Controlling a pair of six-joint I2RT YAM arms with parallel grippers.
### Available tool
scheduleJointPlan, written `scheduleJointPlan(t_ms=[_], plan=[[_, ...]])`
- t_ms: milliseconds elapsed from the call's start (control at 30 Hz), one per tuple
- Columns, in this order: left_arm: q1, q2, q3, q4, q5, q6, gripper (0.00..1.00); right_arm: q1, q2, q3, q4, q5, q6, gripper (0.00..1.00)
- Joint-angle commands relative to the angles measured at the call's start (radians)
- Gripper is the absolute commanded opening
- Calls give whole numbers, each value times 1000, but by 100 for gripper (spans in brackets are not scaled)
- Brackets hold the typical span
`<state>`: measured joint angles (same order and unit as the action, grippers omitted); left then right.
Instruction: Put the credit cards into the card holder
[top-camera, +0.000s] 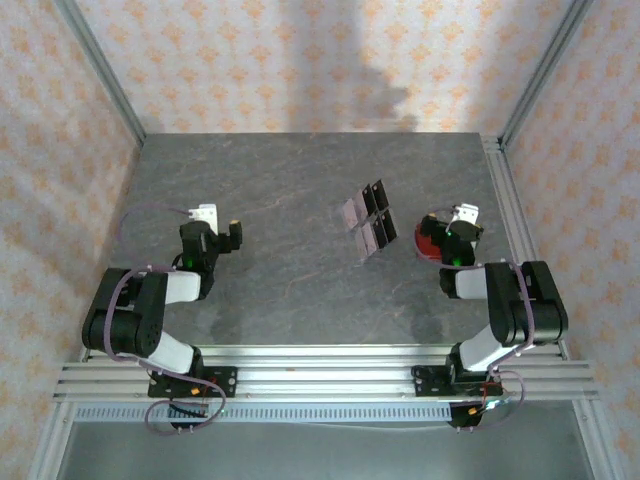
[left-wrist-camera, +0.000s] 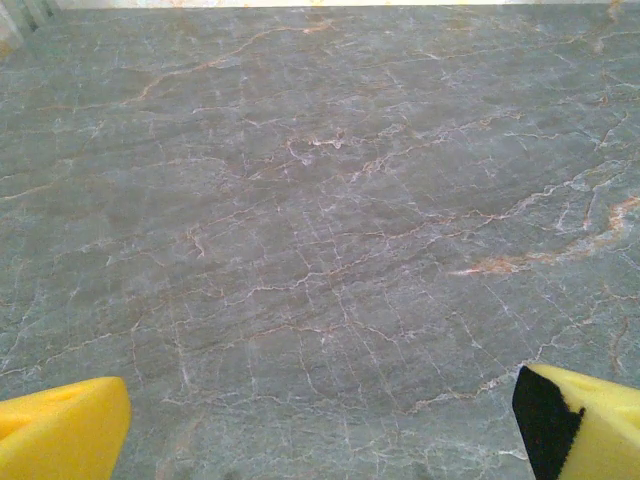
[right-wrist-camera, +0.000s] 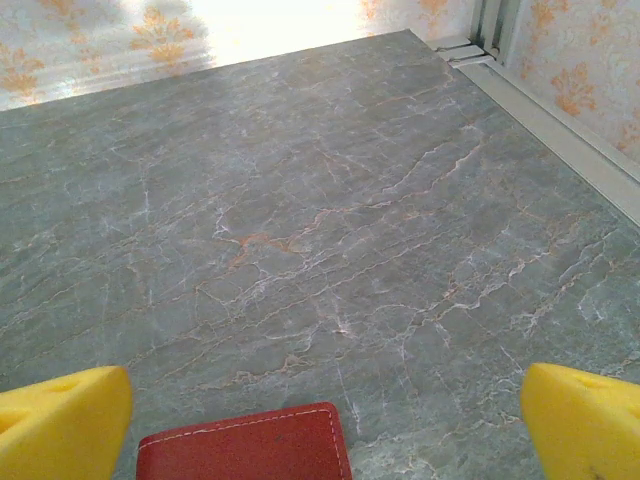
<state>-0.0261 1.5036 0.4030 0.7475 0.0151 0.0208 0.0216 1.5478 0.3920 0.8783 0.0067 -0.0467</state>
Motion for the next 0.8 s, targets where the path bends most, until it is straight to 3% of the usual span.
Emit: scheduleJointPlan(t_ms=[0,500,567,700,767], plan=[[-1,-9,20,-1,-14,6,100,1,3,-12,31,-21,-15,99],[4,-6,30,-19,-27,-6,100,-9,4,4,3,0,7,99],[2,-11,43,-35,-41,-6,100,-8,-41,-24,31,78,36,99],[-18,-72,252,-441,-80,-14,99,-9,-282,3,-216,221,109,99],[-18,-71,384,-653,-88,-78,99,-16,-394,56,-385,224,210,99]])
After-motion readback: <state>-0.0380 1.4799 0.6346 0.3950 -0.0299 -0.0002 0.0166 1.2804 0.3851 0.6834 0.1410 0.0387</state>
